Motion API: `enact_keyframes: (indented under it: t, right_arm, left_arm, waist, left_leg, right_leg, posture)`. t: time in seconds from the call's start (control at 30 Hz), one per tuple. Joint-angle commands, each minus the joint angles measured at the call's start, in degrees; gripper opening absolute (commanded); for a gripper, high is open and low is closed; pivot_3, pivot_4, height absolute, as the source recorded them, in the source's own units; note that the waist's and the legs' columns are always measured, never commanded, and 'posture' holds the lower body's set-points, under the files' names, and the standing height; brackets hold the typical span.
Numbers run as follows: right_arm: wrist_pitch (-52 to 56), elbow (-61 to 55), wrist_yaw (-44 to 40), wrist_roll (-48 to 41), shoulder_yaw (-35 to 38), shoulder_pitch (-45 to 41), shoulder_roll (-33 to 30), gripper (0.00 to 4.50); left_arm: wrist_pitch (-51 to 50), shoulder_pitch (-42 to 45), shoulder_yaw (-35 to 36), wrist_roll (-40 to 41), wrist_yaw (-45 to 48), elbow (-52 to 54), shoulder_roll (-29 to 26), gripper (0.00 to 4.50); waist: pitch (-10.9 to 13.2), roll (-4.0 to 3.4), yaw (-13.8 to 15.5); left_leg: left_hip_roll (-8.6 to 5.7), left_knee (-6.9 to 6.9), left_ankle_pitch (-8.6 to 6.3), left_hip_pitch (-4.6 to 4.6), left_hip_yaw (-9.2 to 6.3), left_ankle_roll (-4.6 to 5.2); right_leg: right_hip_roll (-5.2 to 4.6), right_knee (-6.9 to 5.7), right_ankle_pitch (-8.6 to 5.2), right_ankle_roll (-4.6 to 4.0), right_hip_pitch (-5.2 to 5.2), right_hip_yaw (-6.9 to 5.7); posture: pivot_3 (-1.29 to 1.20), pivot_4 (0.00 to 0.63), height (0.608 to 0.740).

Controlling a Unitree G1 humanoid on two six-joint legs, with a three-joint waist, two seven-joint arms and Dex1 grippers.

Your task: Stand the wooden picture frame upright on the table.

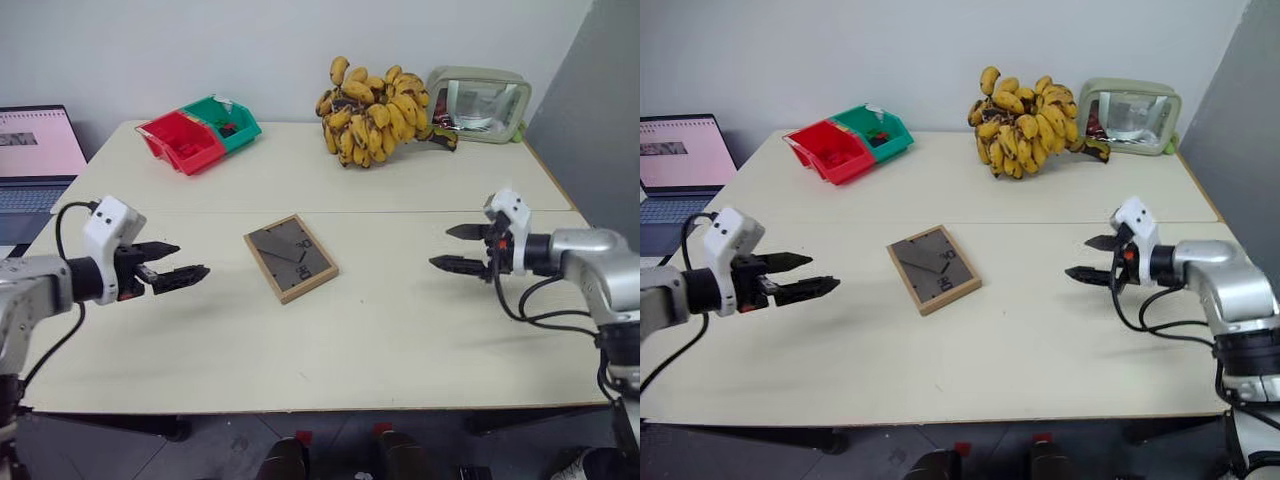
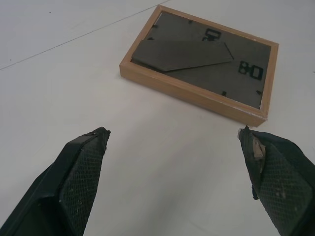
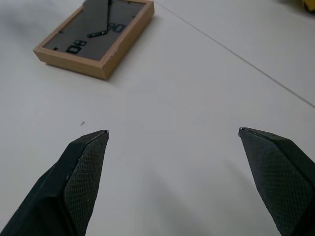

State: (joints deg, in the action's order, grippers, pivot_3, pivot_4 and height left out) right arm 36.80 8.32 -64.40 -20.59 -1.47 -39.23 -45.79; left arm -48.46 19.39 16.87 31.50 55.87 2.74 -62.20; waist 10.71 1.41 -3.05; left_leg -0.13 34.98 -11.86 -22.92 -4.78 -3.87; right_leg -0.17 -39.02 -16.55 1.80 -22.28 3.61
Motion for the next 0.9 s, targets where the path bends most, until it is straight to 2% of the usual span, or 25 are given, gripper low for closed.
enact_keyframes:
  t: [0.03,0.43,0.5,0.6,0.73,0.9]
  right_arm:
    - [-2.9,2.9,-2.5,0.9,-0.4,-2.0,-0.7,4.47]
    - [-3.8,4.2,-3.6,1.3,-1.4,-3.3,1.1,4.47]
    - [-4.3,5.3,-2.5,1.6,-1.4,-4.2,2.6,4.10]
    - [-6.4,8.4,2.2,3.8,-2.4,-6.2,7.1,3.41]
    - [-9.4,12.6,7.9,7.3,-4.1,-8.6,13.8,2.33]
    - [-15.0,21.5,15.3,11.9,-5.4,-12.6,21.3,0.93]
  left_arm:
    - [1.9,2.1,0.2,-0.5,0.8,-0.4,-1.0,4.50]
    - [1.1,2.5,0.0,-0.5,-0.9,0.2,0.4,4.50]
    - [0.6,3.2,0.3,-0.5,-2.2,-0.8,1.1,4.50]
    - [2.3,3.1,-0.1,-3.6,-7.7,-3.7,3.8,3.96]
    - [3.9,3.5,0.3,-7.0,-17.2,-5.0,10.7,3.01]
    - [2.3,2.7,0.7,-8.2,-26.7,-0.5,19.3,1.75]
  waist:
    - [0.0,0.00,0.1]
    - [0.0,0.00,-0.2]
    - [0.0,-0.01,-0.2]
    - [0.0,-0.01,-0.2]
    - [0.0,-0.01,-0.3]
    - [0.0,0.00,-0.2]
  left_leg:
    - [0.01,0.00,0.00,0.01,0.00,0.01]
    - [0.37,0.00,-0.03,-0.01,0.06,0.04]
    - [0.37,0.00,-0.03,-0.01,0.07,0.04]
    - [0.42,0.01,-0.03,0.01,0.08,0.04]
    - [0.51,0.02,-0.03,0.03,0.12,0.04]
    - [0.48,0.08,-0.03,-0.06,0.09,0.03]
  right_leg:
    - [-0.01,0.00,0.00,0.00,0.01,0.00]
    - [0.01,-0.03,0.01,0.00,-0.04,0.05]
    - [0.01,-0.03,0.01,0.00,-0.04,0.05]
    - [0.04,-0.03,0.01,0.00,-0.03,0.05]
    - [0.07,-0.06,0.02,-0.01,-0.04,0.08]
    - [0.04,-0.07,0.07,-0.01,-0.08,0.07]
  posture:
    - [0.00,0.150,0.740]
    - [0.00,0.150,0.740]
    - [0.00,0.150,0.740]
    - [0.00,0.150,0.740]
    - [0.00,0.150,0.740]
    - [0.00,0.150,0.740]
